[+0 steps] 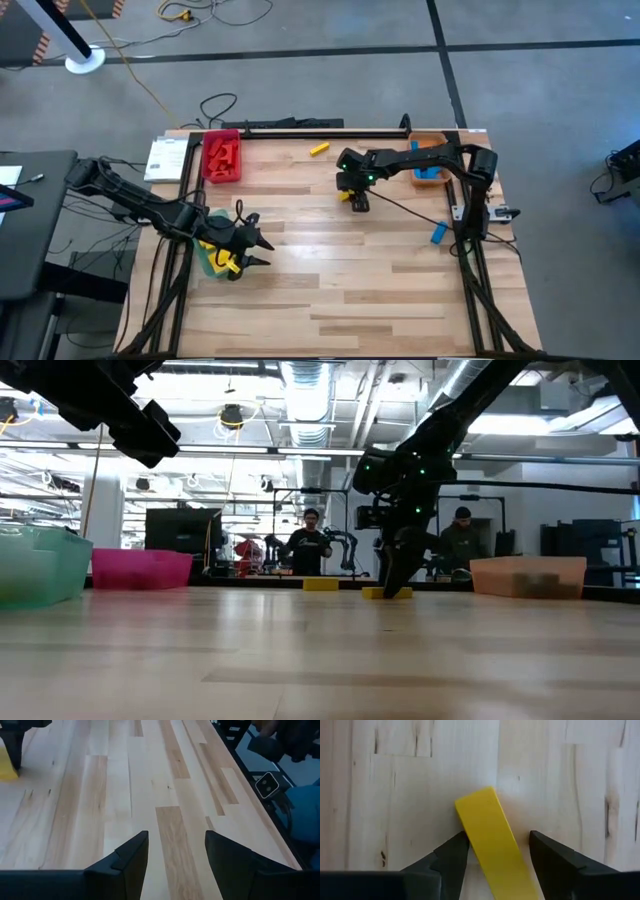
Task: Sort blocks
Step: Put the yellow block into the green bin
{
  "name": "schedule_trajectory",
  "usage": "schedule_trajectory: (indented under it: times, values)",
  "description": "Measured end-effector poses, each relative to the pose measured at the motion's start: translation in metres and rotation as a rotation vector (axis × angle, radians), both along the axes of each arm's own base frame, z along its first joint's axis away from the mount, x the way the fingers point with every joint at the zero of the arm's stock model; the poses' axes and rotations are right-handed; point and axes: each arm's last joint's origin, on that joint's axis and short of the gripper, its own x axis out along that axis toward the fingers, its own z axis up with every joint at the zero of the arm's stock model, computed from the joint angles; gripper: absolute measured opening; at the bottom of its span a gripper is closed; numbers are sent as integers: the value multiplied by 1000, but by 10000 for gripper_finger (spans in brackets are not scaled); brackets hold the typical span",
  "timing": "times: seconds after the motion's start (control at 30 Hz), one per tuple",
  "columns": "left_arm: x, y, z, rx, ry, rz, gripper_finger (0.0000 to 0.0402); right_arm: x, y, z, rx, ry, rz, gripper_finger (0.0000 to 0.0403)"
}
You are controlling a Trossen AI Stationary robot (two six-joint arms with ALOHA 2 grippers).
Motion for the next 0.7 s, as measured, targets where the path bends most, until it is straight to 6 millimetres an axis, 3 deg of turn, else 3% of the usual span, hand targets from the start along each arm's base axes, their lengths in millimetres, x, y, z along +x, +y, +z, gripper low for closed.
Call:
schedule_trajectory:
  times: [0.2, 0.33, 0.47, 0.7]
  values:
    - [-1, -1, 0, -3, 5, -6, 190, 2, 7, 1, 10, 10, -27, 192]
    - [-1, -1, 0, 21, -2, 13, 190, 8, 20, 16, -6, -25, 1, 138]
    - [0, 2, 0, 109, -28, 89, 190, 25, 39, 44, -7, -151, 64, 96]
    - [-1, -1, 4, 390, -112, 162, 190, 53, 82, 76, 94, -323, 216, 105]
